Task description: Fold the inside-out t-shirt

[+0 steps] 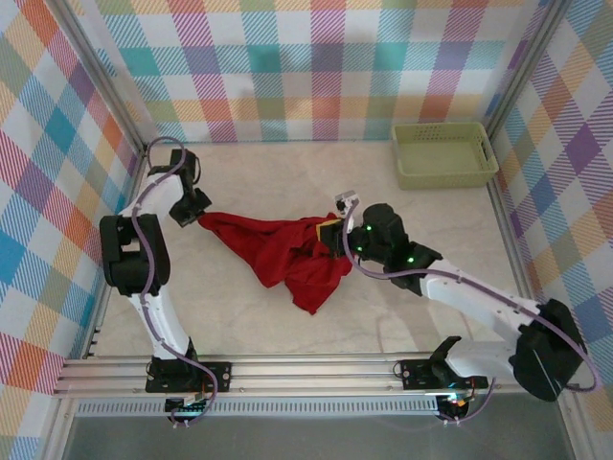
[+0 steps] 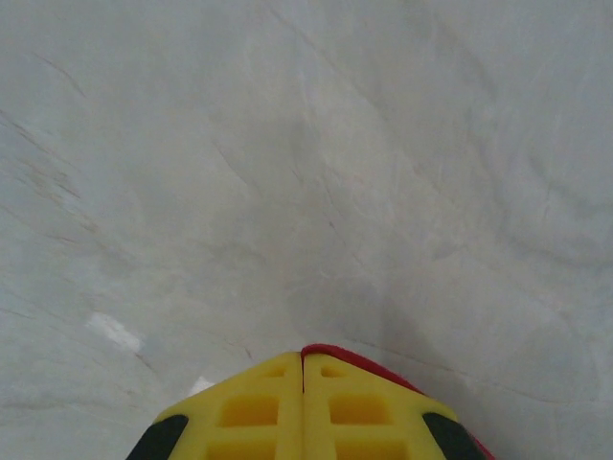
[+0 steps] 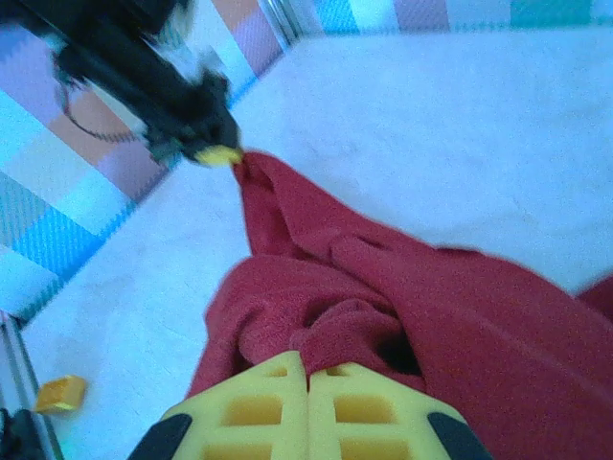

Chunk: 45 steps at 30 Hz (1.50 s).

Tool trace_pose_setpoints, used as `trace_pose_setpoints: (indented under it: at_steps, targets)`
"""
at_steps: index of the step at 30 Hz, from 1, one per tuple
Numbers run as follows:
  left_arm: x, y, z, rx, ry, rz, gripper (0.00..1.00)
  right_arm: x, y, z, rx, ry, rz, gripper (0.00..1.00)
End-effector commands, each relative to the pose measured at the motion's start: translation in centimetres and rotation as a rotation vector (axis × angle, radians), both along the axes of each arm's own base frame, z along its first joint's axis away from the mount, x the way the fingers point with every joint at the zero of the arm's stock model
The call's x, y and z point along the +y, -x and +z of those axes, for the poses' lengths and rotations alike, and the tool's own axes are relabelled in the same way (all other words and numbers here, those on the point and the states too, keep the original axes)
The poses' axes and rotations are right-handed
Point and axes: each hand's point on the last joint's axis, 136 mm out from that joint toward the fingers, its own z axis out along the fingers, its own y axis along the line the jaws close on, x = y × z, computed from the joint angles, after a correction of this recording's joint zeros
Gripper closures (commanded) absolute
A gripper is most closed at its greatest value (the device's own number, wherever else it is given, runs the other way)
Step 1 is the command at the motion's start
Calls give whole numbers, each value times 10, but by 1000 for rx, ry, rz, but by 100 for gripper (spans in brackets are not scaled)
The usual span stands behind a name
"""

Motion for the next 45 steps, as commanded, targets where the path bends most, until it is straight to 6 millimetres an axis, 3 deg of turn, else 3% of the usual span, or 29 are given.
trace_pose_setpoints:
  at_steps: [1,3,6,10,14,17,21,24,30,33,37,41,42,45]
  targets:
    - [-3,10,-2,33,-22,-20,99,-11,4,71,-157,-106,14,100]
    - [-2,14,-6,46,-31,-30,84,-22,4,80,-166,-116,3,100]
    - [-24,18,8,21,-41,-114,51,-26,0,66,-140,-78,-10,100]
    - [-112,37,63,-163,-26,-375,23,-22,-3,35,-68,-63,-15,100]
    - [-203,80,123,-417,-25,-675,15,-19,-5,23,-32,-71,-16,100]
    - [-255,115,145,-543,86,-854,15,-18,-6,21,-24,-71,-15,100]
    - [-288,144,142,-578,157,-988,14,-19,-4,25,-31,-72,-13,100]
    - [-301,149,125,-545,184,-1023,12,-19,-3,28,-36,-80,-11,100]
    - [-321,142,96,-480,194,-1031,15,-18,1,32,-30,-101,6,100]
    - [-322,130,84,-454,155,-1007,24,-20,4,30,-30,-101,4,100]
    - [-318,117,80,-441,126,-973,57,-28,-1,18,-21,-42,-37,100]
    - [-303,109,93,-485,133,-916,94,-43,-6,2,-10,37,-98,100]
    - [-298,107,98,-497,143,-900,100,-47,-7,-1,-9,48,-108,100]
    - [-270,101,120,-550,174,-808,100,-67,-13,-15,8,85,-173,100]
